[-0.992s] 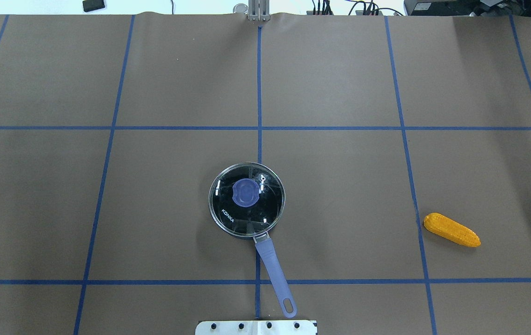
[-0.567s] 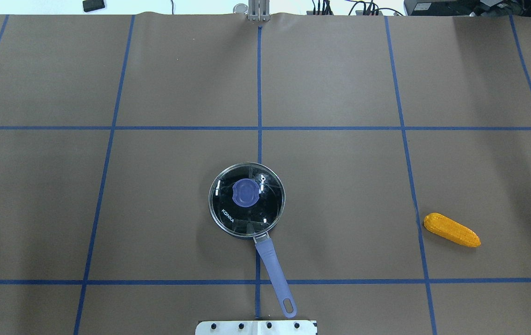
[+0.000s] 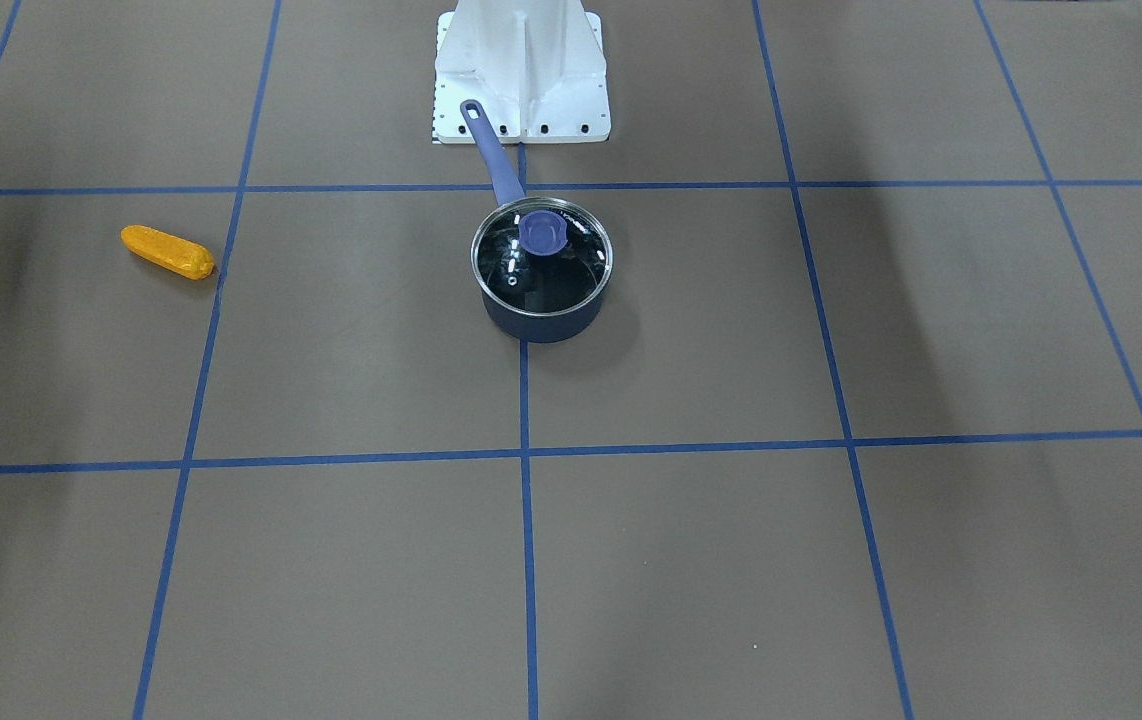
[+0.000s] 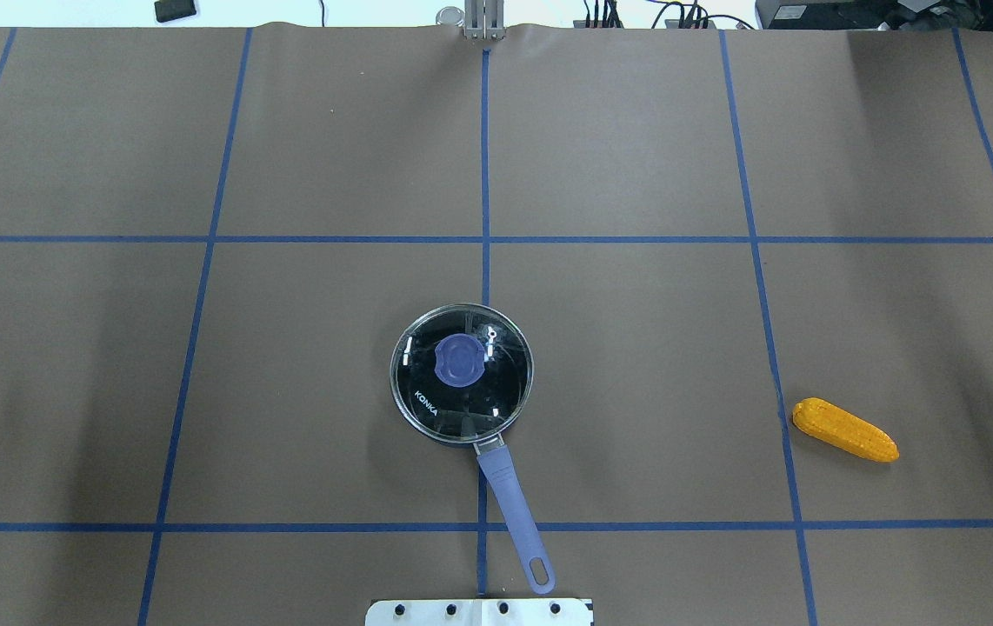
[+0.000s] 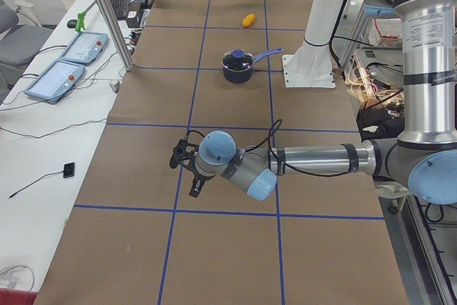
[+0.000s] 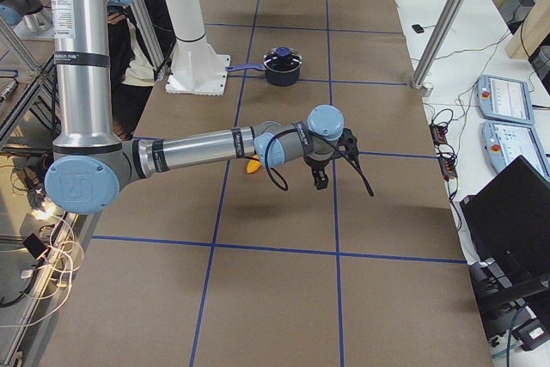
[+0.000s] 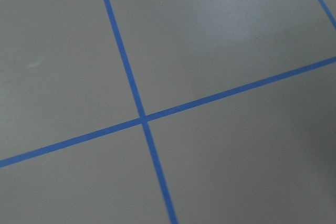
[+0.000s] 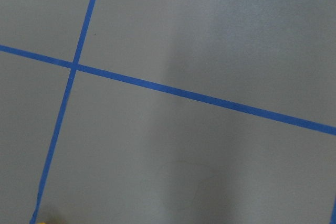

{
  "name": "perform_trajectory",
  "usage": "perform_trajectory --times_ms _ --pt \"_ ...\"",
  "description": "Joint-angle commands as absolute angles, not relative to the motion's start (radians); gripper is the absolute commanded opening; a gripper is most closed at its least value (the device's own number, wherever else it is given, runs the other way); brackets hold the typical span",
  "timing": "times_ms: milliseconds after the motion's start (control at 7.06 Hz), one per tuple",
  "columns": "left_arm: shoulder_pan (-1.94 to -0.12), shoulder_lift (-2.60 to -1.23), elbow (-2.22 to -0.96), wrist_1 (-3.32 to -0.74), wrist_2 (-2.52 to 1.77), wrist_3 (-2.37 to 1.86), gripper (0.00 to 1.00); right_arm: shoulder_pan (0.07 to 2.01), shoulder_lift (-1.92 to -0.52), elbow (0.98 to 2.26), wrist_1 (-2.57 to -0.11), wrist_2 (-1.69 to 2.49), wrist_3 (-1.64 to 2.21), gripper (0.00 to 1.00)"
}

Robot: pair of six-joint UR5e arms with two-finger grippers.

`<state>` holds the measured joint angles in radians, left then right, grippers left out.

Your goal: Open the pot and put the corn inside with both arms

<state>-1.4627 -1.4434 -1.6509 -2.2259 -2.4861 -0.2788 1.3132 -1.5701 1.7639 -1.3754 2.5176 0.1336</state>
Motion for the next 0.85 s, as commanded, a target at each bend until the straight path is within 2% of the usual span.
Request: perform_trajectory --times_ms 0,283,708 --pt "-1.356 -1.456 -1.745 -2.226 -2.461 -0.461 1.00 1.199 -1.578 1.819 -1.330 2.502 0.138 1.00" --pt "-1.234 -1.468 -1.845 -2.192 -2.394 -0.639 1.00 1.113 -1.600 1.868 -1.283 2.410 0.137 1.00" --pt "-1.116 -1.639 -2.090 -1.689 -2.300 -0.693 1.00 0.943 -1.620 1.956 -1.282 2.306 0.137 1.00"
